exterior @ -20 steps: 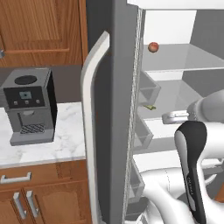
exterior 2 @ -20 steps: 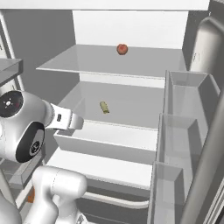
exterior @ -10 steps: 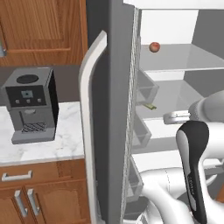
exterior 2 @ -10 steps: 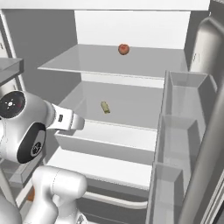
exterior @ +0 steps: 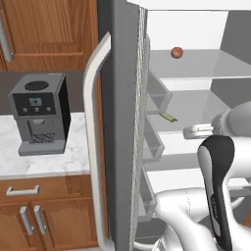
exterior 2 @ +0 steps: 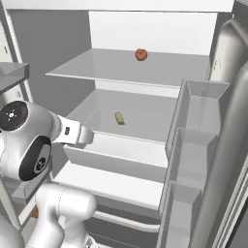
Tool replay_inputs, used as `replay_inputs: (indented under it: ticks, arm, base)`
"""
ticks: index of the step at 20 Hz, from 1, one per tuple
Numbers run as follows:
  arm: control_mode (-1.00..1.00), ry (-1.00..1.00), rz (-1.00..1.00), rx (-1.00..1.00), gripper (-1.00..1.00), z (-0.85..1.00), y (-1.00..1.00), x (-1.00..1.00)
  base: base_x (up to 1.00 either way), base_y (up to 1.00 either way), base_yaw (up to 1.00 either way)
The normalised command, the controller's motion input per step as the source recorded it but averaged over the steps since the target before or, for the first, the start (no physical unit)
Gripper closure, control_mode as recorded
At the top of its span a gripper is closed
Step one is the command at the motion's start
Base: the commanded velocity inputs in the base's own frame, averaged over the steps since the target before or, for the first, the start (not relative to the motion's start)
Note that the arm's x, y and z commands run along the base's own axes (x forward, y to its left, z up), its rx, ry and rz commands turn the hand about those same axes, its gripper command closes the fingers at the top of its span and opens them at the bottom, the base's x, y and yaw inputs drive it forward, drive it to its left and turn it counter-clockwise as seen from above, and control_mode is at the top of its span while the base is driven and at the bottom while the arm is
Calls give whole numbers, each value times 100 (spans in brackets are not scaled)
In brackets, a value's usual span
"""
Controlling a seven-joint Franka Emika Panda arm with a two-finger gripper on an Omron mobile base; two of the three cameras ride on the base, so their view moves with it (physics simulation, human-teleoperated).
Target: Pick the egg and butter from the fridge and place them by the bowl for mixing.
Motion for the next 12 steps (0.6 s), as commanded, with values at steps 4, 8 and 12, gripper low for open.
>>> replay_inputs:
  ticks: [4,8,12]
  arm:
    - [100,0,0,0,-100,0,0,0]
    - [100,0,0,0,-100,0,0,0]
    - [-100,0,-12,0,-100,0,-14,41]
  base:
    - [21,-34,3]
    - [54,-13,-18]
    - [46,-11,-15]
